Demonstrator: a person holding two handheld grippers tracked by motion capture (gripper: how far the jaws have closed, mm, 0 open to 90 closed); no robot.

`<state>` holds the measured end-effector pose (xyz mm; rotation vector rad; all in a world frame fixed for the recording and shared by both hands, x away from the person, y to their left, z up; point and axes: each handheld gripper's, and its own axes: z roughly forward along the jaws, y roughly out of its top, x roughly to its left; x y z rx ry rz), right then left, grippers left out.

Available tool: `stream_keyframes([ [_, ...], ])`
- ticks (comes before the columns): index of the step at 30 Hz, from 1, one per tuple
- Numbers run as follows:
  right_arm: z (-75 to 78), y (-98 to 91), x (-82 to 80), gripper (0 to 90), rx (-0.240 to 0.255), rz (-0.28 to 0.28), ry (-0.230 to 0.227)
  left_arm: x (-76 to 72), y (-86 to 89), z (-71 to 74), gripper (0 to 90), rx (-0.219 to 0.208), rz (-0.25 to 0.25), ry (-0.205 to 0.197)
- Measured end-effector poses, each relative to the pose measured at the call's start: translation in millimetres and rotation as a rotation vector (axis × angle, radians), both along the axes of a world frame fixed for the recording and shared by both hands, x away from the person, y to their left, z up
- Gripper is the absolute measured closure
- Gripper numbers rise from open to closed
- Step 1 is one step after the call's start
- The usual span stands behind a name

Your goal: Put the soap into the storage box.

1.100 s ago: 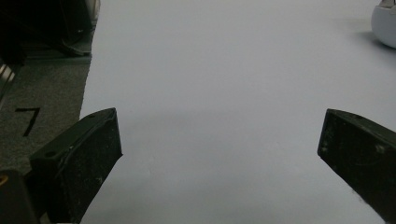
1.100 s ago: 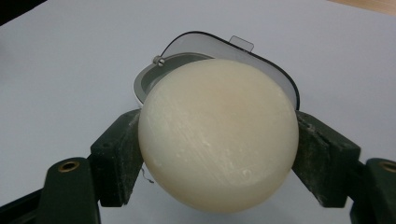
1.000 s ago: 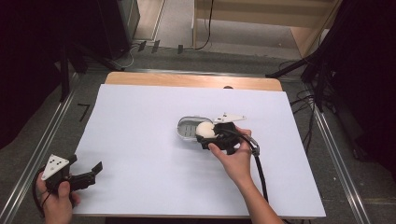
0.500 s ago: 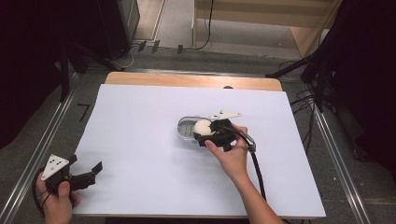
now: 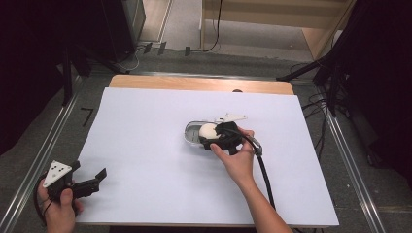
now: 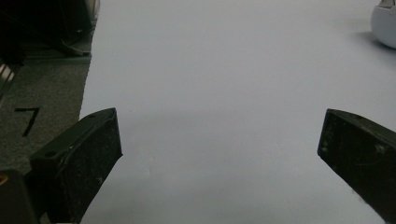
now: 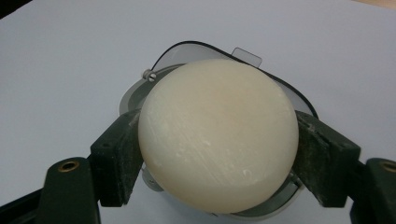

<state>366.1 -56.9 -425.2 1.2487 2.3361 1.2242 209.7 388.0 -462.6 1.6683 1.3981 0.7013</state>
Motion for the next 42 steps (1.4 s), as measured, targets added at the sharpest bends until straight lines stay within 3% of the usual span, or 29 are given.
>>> stream_keyframes([
  [23,-6.3,15.5,7.9,24.7,-0.03,-0.011,0.014,-0.1,0.1,0.1,0.3,0.002,-0.002,-0.001],
  [42,-14.3,17.5,11.1,24.7,-0.038,-0.032,0.042,-0.1,0.1,0.1,0.3,0.002,-0.003,-0.001],
])
